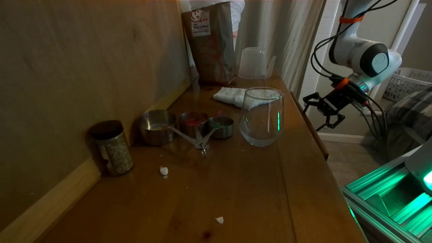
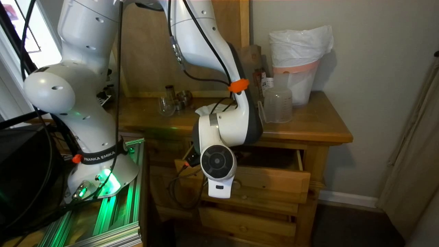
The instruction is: Move the towel to the top drawer on the right, then close the drawer
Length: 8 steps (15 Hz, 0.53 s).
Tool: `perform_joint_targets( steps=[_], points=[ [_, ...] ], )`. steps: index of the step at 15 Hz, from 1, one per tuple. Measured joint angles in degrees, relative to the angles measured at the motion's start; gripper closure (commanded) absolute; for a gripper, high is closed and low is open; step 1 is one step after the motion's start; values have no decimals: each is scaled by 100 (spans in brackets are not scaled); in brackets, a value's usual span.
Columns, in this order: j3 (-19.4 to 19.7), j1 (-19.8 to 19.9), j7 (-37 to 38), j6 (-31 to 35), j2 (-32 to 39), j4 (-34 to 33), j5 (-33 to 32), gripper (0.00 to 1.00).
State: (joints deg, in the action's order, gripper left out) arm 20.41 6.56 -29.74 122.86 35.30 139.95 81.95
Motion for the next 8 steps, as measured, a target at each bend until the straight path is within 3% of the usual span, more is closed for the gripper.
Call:
perform_joint_targets(
  steps=[4,8],
  points=[
    [-135,20,-93,240,-55,3,-41,0],
    [-336,-327,-127,1354,-656,357,-487,0]
  ],
)
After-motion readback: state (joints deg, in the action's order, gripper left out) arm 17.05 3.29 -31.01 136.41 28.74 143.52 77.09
